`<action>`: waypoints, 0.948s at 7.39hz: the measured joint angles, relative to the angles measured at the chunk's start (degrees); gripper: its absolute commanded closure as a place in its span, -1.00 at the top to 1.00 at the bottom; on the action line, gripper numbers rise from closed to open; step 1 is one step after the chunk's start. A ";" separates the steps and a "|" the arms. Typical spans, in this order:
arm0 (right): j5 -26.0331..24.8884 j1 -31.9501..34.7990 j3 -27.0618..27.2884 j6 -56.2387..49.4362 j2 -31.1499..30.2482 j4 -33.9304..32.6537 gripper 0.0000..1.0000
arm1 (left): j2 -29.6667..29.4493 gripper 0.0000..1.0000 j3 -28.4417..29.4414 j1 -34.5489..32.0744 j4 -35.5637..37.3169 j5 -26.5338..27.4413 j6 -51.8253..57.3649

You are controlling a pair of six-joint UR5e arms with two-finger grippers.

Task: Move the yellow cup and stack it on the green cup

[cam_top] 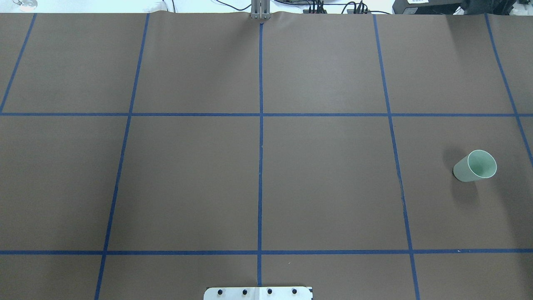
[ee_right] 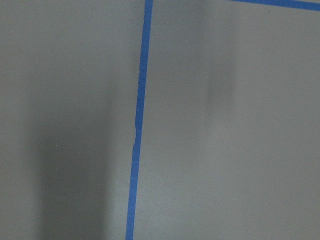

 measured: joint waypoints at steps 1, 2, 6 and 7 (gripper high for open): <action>0.00 0.00 -0.04 0.01 0.00 -0.02 0.99 | 0.00 -0.88 0.00 0.02 -0.05 0.03 -0.18; 0.00 0.00 -0.07 0.00 0.00 -0.03 0.99 | 0.00 -0.36 -0.02 0.05 -0.03 0.07 -0.27; 0.00 0.00 -0.08 0.04 -0.08 -0.03 0.99 | -0.09 1.00 -0.08 0.06 0.69 1.06 0.20; 0.00 0.00 -0.11 0.05 -0.12 -0.03 0.99 | -0.05 1.00 -0.09 0.06 1.48 1.84 0.29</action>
